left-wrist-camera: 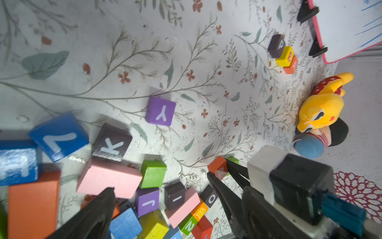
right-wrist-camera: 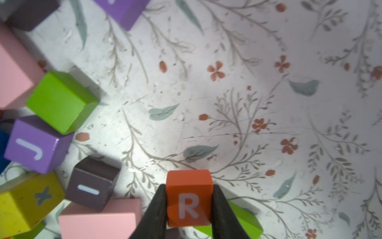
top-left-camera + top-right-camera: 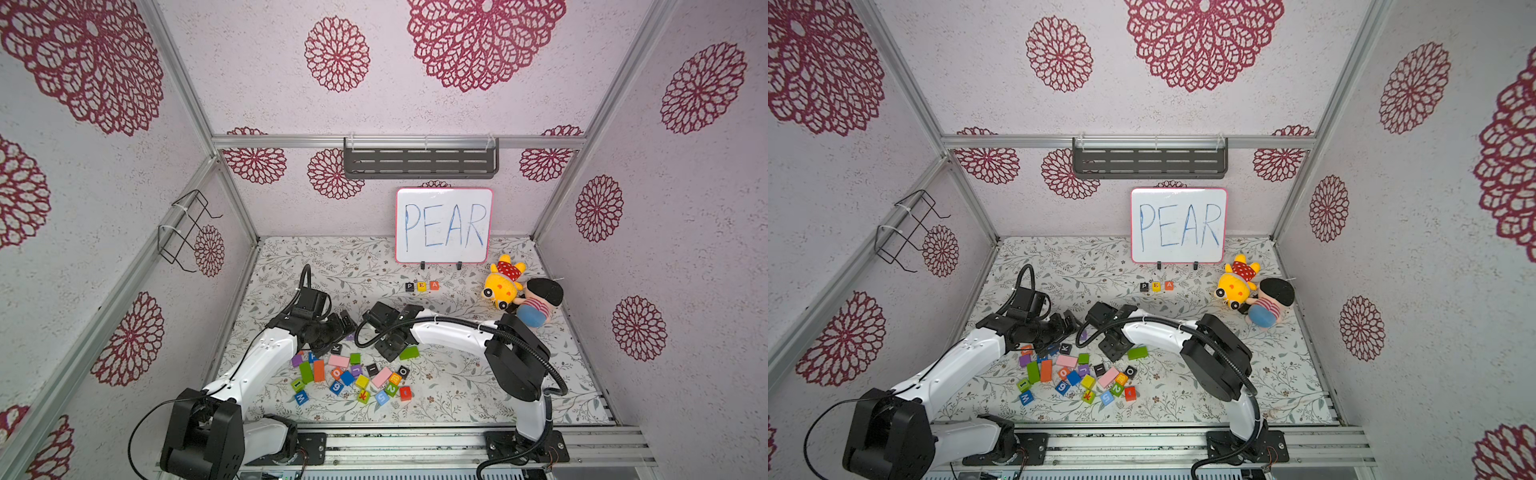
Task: Spell the uppercase word “pear” with letter blocks
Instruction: Pick up the letter block from the center of the board, then place the letter block at the center of the board.
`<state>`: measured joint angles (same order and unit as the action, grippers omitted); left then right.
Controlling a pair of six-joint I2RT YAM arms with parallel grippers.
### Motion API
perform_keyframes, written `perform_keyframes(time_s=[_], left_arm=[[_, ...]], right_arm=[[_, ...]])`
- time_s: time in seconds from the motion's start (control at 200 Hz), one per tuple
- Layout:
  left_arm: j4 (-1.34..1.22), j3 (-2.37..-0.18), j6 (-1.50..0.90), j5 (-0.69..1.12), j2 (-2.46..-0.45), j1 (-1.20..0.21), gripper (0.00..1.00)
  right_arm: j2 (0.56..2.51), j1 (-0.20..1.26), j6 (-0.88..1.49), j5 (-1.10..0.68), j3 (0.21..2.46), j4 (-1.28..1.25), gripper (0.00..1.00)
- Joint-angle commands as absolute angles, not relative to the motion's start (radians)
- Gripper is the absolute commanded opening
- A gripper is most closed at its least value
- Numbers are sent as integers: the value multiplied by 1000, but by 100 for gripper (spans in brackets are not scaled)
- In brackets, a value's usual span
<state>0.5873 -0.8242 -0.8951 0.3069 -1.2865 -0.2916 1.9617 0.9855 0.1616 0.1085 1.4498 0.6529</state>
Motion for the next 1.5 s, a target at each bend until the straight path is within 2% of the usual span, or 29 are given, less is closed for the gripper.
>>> perform_keyframes(time_s=[0.0,0.33,0.711,1.041,1.491], left_arm=[[540,-907,-896,340,-1353,-289,98],[632,-1271,-814,392,-1662,-317,98],[759,-1673,-767,440,-2002,-323,98],[799,-1836,-770,460,-2137,-322,98],[803,-1897,-771,475,-2189,-323,98]], right_arm=[[1898,920,204,148,1496,675,30],[1923,708,225,155,1575,703,30],[2068,482,253,127,1769,784,31],[2169,376,324,135,1884,837,31],[2308,354,341,153,2060,917,32]])
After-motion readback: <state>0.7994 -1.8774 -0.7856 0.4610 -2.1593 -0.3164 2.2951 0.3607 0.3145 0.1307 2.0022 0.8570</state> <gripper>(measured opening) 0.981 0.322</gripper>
